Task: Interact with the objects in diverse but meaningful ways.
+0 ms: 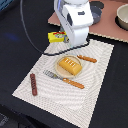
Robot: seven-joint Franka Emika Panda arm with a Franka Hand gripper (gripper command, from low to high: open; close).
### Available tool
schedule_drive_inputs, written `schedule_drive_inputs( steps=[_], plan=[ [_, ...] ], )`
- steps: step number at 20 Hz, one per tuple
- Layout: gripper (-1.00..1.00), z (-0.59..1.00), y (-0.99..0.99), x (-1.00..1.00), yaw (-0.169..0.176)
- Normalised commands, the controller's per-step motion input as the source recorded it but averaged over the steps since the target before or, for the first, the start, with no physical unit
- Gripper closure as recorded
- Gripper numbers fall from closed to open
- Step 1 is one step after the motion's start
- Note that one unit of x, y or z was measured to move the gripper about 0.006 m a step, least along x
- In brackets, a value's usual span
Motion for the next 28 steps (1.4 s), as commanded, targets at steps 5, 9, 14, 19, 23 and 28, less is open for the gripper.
schedule_drive_inputs(
  steps=[5,9,14,19,23,28],
  plan=[
    [1.00,-0.40,0.70,-0.85,0.000],
    [1.00,-0.49,0.74,-0.73,0.000],
    [1.00,-0.44,0.37,-0.22,-0.006],
    [1.00,-0.20,0.11,0.24,-0.046],
    [1.00,-0.09,0.10,0.37,-0.054],
    [1.00,-0.21,0.19,0.10,-0.014]
  ],
)
